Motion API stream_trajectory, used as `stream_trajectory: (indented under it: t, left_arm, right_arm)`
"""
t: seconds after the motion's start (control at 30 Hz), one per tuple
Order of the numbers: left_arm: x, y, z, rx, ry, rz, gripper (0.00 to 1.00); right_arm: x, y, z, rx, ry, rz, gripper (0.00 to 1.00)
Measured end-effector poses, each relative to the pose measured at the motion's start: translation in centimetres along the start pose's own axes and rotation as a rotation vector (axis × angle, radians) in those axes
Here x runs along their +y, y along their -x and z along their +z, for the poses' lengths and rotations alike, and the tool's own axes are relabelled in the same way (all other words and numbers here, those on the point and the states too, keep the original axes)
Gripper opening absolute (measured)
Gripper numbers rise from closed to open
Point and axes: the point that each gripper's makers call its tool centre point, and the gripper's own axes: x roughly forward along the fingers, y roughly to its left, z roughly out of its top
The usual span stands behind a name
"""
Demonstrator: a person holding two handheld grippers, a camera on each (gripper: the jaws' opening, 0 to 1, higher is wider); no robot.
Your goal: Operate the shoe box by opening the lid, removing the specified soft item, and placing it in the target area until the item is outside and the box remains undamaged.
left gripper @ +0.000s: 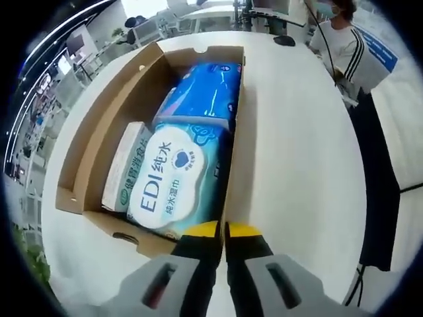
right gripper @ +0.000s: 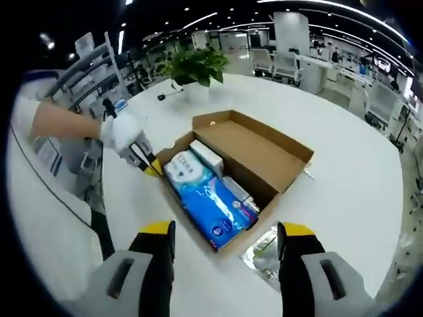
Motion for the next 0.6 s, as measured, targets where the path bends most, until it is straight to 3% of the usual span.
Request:
stream_trajectory:
  t: [0.03,0.1,0.17,0.2,0.3,0.37,0.43,0.47,0.53,0.6]
  left_arm:
    - [0.0,0.0,0.0,-0.002,0.001,0.0,0.02]
    - [0.0,0.0,0.0,-0.001,0.021,-0.001,0.02]
    - [-0.1,-0.1,0.1,0.026,0.036,-0.017,0.01]
    - [-0.1,-0.1,0.0,0.028,0.046,-0.018,0.01]
    - [-0.2,0.0,0.0,0.024,0.056,-0.017,0.02]
    - [-0.2,0.0,-0.1,0.021,0.064,-0.015,0.02]
    - [-0.2,0.0,-0.1,0.014,0.057,-0.013,0.02]
    - [-0.2,0.0,-0.1,0.009,0.043,-0.017,0.02]
    - [-0.3,-0.1,0.0,-0.011,-0.011,-0.037,0.01]
    - [-0.3,-0.2,-0.1,-0.017,-0.02,-0.042,0.01]
  right_arm:
    - [0.2,0.2,0.2,-0.007,-0.002,0.01,0.54]
    - [-0.7,0.6,1.5,-0.071,0.002,-0.038,0.51]
    - [-1.7,1.4,3.3,-0.175,-0.105,-0.08,0.51]
    - [-1.8,1.5,3.3,-0.167,-0.128,-0.084,0.49]
    - [-2.3,1.6,3.0,-0.129,-0.035,-0.145,0.47]
    - [-1.9,1.7,3.3,-0.145,-0.063,-0.125,0.48]
    - [-0.9,2.1,4.4,-0.23,-0.194,-0.061,0.56]
    - [-0.3,2.9,5.6,-0.322,-0.281,-0.041,0.58]
    - [0.4,3.8,6.0,-0.358,-0.279,-0.054,0.58]
    - [1.0,3.9,5.8,-0.337,-0.294,-0.057,0.75]
